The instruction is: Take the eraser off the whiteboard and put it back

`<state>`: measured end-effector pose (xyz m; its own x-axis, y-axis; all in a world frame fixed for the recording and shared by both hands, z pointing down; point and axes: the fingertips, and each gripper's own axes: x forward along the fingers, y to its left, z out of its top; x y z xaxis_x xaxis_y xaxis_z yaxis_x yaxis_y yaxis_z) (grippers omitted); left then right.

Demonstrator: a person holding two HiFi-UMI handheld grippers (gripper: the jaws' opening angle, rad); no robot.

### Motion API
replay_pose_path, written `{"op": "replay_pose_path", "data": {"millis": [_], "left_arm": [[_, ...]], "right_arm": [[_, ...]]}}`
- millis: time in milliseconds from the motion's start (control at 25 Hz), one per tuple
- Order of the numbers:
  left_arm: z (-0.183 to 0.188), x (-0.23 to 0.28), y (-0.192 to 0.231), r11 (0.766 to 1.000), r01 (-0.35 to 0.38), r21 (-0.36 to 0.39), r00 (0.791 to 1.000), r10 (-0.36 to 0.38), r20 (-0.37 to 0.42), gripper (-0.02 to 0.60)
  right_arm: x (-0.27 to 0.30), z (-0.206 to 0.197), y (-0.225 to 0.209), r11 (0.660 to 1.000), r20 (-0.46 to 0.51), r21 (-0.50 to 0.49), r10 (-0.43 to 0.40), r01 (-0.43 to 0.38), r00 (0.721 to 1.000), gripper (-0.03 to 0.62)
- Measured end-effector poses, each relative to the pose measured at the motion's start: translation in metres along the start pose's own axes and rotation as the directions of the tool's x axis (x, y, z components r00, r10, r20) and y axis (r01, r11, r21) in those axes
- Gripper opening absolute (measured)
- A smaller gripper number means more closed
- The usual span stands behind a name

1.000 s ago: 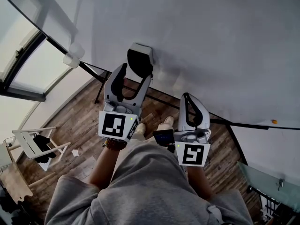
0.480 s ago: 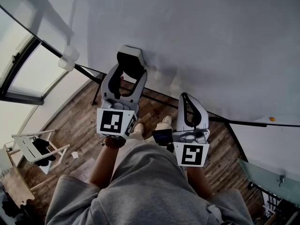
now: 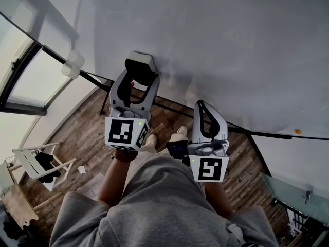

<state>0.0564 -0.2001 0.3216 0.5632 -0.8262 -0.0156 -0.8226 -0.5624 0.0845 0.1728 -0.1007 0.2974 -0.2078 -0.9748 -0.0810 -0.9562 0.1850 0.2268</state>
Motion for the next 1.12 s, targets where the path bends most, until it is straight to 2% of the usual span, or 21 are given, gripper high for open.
{"op": "replay_pose_path", "data": {"millis": [1120], "left_arm": [[0.000,0.002,0.001,1.000,0.017,-0.014,1.000,-0.017,0.005,0.249]], "right_arm": [[0.008,0.002,0.004,1.000,-0.006,-0.013,-0.012,0.012,1.000,0.012]]}}
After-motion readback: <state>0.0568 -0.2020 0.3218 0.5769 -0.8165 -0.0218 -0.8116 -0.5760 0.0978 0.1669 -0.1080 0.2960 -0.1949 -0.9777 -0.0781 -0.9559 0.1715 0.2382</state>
